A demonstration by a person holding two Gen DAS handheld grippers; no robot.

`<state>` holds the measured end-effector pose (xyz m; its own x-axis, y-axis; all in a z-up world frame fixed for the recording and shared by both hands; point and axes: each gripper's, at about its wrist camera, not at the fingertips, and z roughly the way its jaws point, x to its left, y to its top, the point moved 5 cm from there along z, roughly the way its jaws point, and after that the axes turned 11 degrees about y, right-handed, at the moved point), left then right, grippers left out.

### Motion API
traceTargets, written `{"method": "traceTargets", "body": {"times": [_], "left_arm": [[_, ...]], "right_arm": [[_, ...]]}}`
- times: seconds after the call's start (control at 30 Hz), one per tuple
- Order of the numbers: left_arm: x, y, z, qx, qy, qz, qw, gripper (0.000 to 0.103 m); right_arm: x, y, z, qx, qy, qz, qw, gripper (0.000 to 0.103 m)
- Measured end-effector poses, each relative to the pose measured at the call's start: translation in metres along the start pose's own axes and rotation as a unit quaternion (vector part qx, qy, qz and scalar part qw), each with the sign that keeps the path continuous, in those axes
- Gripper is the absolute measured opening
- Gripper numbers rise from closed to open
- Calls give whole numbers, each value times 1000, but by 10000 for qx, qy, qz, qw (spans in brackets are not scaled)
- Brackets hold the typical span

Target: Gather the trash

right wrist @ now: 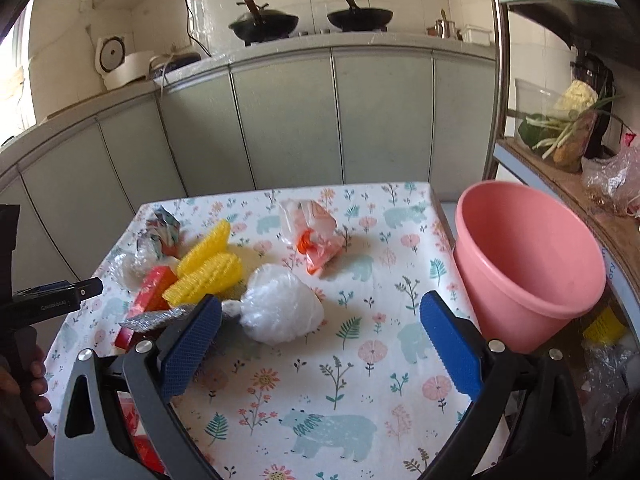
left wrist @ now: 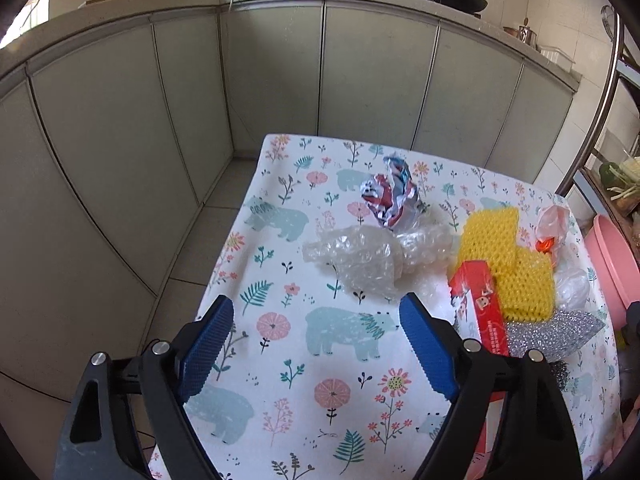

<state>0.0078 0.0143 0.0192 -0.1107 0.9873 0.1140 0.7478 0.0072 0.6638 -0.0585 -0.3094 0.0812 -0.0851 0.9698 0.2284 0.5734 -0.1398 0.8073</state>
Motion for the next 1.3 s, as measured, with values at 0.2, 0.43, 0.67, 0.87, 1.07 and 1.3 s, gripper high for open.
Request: {"method": "traceTargets", "body": {"times": [0.2, 0.43, 0.67, 0.87, 1.07, 1.3], "left_arm": [[0, 14, -31, -652, -2, 51, 9979, 83], [-6, 20, -56, -1091, -5, 120, 9940, 83], [-9, 22, -70, -1320, 20, 86, 9912, 83], [-9, 23, -78, -1435, -36, 23, 9896, 83], [-5, 23, -78, -1434, -64, -79, 9896, 79], [-6, 24, -79, -1457, -159, -96, 9892, 78]], "right_arm": [[13, 11, -22, -588, 71, -281, 9978, 100], [21, 16, -33, -737, -48, -571, 9956, 100], [20, 16, -35, -735, -59, -578, 9956, 100], [18, 15, -35, -721, -60, -538, 9959, 100], [17, 13, -33, -687, -57, -505, 9963, 100], [16, 11, -32, -676, -78, -479, 9965, 100]]}}
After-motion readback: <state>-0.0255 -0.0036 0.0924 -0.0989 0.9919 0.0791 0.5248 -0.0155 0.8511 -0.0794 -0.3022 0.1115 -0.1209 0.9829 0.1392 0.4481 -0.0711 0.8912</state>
